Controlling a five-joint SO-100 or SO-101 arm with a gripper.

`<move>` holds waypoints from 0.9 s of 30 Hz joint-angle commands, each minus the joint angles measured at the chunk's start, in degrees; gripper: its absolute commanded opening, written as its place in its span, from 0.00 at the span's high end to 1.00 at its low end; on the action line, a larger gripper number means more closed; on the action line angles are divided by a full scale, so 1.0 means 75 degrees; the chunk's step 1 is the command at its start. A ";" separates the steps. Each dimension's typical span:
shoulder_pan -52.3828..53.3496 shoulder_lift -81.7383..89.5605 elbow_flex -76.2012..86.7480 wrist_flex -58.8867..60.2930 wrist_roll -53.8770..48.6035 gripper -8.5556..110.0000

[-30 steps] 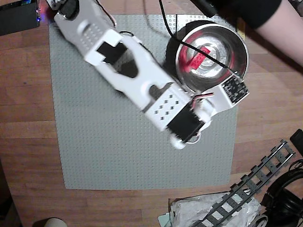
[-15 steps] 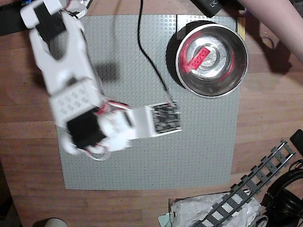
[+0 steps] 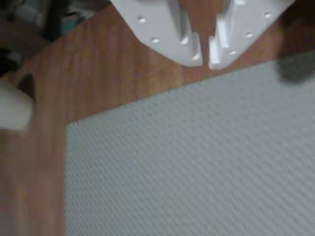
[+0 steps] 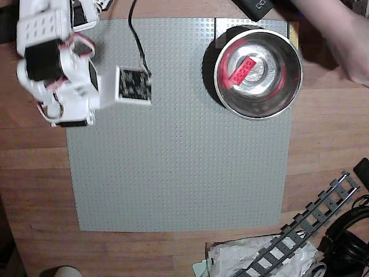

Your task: Grasp a lego block and put it in the bin.

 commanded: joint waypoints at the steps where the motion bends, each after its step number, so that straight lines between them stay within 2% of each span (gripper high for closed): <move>1: 0.0340 0.0809 0.0656 -0.0398 -0.0316 0.93; 7: 0.0645 0.2766 0.2496 -0.0832 -0.0750 0.93; 16: 0.1078 0.3457 0.4289 -0.1289 -0.1137 0.93; 22: 0.0902 0.5707 0.6035 -0.0973 -0.1184 0.93; 27: 0.0891 0.5684 0.6480 -0.0902 -0.1195 0.93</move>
